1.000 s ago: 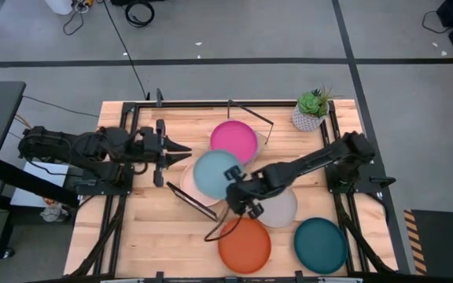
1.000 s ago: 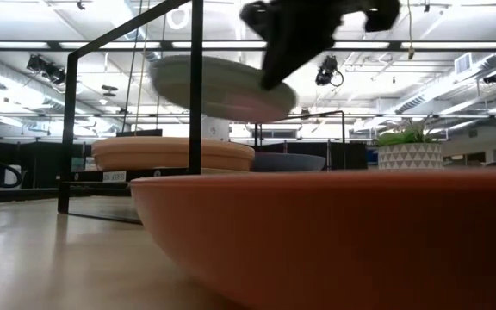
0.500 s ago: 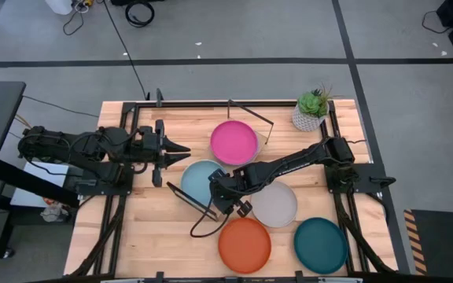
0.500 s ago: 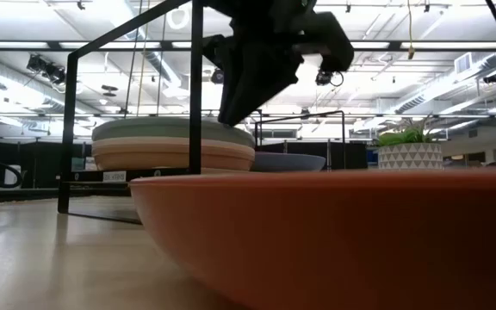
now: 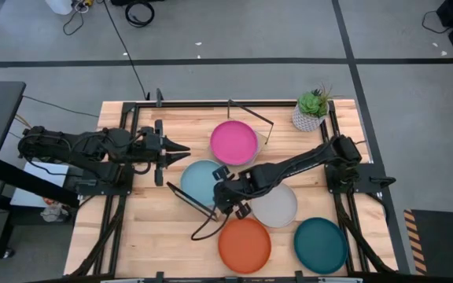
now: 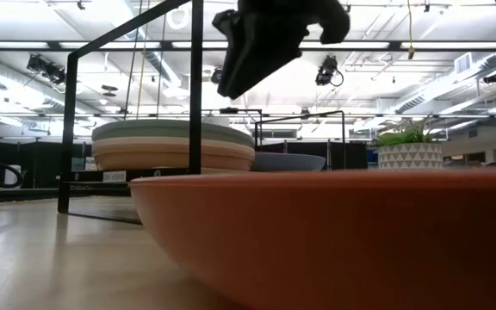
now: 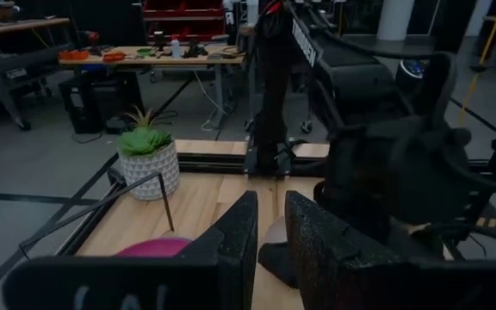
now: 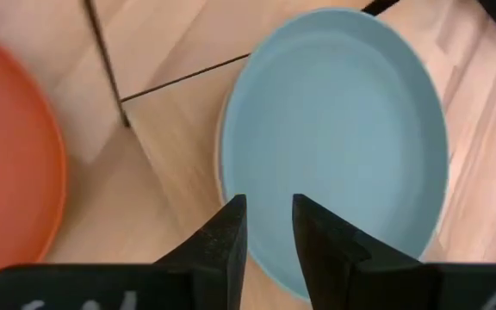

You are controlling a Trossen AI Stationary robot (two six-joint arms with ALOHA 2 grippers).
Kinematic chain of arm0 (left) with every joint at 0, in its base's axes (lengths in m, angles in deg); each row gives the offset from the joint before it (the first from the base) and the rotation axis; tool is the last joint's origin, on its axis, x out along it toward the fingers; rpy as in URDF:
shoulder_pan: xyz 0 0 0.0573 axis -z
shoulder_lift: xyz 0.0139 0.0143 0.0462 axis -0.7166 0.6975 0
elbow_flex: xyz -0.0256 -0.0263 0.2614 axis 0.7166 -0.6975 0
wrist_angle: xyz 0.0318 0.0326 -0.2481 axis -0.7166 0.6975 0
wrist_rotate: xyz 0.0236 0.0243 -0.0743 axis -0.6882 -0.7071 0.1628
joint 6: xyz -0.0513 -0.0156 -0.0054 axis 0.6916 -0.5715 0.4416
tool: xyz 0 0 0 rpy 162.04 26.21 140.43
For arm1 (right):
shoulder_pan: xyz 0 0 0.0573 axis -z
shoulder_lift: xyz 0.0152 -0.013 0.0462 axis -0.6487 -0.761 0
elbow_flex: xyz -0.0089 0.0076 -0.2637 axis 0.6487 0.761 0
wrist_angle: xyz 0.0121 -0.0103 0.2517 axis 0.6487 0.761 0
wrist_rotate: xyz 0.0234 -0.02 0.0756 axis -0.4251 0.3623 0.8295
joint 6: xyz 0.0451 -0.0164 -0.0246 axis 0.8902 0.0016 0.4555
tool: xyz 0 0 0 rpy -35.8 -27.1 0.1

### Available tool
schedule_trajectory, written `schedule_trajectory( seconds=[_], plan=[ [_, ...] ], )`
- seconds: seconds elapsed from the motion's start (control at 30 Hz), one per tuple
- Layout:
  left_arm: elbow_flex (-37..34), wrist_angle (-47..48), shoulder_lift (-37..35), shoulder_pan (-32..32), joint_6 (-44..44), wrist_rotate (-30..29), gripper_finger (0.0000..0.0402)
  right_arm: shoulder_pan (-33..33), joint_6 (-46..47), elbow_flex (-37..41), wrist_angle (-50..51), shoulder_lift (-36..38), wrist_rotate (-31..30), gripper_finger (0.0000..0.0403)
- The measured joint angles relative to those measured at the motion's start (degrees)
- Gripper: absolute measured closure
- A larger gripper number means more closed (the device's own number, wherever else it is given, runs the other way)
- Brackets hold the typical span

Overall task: Place and stack plates onto a shelf
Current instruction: Stack the grey plate on top of the light blue plate on the shelf

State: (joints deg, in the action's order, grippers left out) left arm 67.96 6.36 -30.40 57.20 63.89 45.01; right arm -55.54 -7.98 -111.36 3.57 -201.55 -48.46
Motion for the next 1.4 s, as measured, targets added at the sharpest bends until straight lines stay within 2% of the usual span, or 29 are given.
schedule_trajectory(
  seconds=[0.2,0.33,0.4,0.57,0.77,0.87,1.03,1.27,1.4],
  plan=[
    [0.0,-0.1,0.0,0.0,0.0,0.0,0.0333,1.9,2.9,3.7,-5.0,-0.4,-1.5,0.0301],
    [0.0,-0.1,0.0,0.0,-0.6,0.0,0.0333,2.9,3.0,7.1,-9.5,-0.5,4.2,0.0302],
    [0.0,-0.1,0.0,0.0,-1.3,0.0,0.0333,2.9,3.0,7.4,-9.2,-0.6,5.1,0.0302],
    [0.0,-0.1,0.0,0.0,-2.0,0.0,0.0333,2.8,3.2,7.4,-9.6,-0.4,4.9,0.0302],
    [0.0,-0.1,0.0,0.0,-2.1,0.0,0.0333,2.2,5.7,7.4,-8.6,1.4,0.8,0.0302],
    [0.0,0.0,0.0,0.0,-3.4,0.0,0.0333,1.2,11.6,7.3,-4.5,2.8,0.6,0.0302],
    [0.0,0.2,0.0,0.4,-5.5,0.0,0.0333,-0.8,21.9,7.5,7.8,2.6,3.1,0.0302],
    [0.0,0.9,0.0,0.4,-6.0,0.0,0.0333,-6.0,28.9,7.3,17.3,3.5,3.8,0.0302],
    [0.0,0.9,0.1,0.4,-7.3,0.0,0.0333,-6.1,31.4,11.0,18.7,3.8,2.5,0.0302]
  ],
)
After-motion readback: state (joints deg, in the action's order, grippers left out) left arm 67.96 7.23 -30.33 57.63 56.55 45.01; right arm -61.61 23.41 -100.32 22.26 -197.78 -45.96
